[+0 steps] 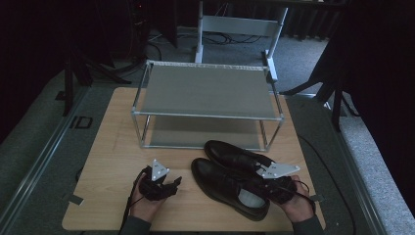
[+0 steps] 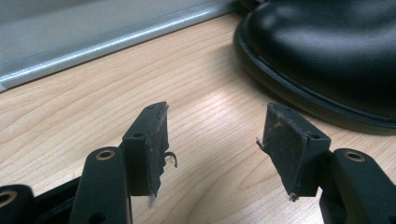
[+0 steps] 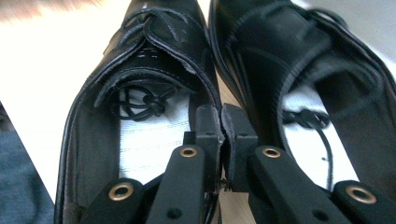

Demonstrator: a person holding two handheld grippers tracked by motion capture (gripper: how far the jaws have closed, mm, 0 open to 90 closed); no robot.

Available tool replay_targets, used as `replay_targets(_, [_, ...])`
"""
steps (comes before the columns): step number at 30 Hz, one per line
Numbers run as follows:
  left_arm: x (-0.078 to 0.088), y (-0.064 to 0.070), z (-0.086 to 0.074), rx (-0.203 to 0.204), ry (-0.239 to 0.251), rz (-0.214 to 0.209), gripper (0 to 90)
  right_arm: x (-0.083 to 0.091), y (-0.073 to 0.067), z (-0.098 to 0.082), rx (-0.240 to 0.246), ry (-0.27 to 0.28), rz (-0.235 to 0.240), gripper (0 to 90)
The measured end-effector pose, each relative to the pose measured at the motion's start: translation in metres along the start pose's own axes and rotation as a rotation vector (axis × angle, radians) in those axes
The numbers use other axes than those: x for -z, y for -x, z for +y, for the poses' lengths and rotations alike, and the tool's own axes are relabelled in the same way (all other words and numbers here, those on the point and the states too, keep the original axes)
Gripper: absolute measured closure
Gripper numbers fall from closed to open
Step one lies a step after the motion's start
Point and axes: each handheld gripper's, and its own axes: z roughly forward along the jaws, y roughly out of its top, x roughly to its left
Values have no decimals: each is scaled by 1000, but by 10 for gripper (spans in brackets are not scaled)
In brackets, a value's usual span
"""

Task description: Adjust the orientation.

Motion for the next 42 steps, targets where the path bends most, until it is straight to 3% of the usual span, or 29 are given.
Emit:
replay_targets(10, [-2, 0, -1, 2, -8, -1, 407, 7, 15, -15, -29, 4, 4, 837])
replay_targets(15, [-3, 2, -1, 0, -11, -3, 406, 14, 14, -15, -17, 21, 12, 611])
replay_targets(19, [-4, 2, -1, -4, -15, -2, 406, 20, 16, -15, -23, 38, -6, 510])
replay_targets(23, [-5, 2, -1, -2, -17, -2, 404, 20, 16, -14, 6, 44, -27, 381])
replay_targets(25, [-5, 2, -1, -1, -17, -2, 404, 20, 16, -13, 15, 42, -51, 388])
replay_targets(28, [-5, 2, -1, -1, -17, -2, 404, 19, 17, -8, 26, 45, -29, 359])
replay_targets(33, [-5, 3, -1, -4, -17, -3, 403, 1, 26, -7, 14, -75, -22, 319])
replay_targets(35, [-5, 2, -1, -1, -17, -4, 403, -2, 29, -8, 10, -88, -26, 319])
replay_targets(38, [-6, 2, -2, -2, -21, -7, 403, -1, 30, -6, 1, -106, -6, 343])
replay_targets(42, [-5, 3, -1, -5, -17, -6, 401, 2, 30, -1, 8, -137, 15, 440])
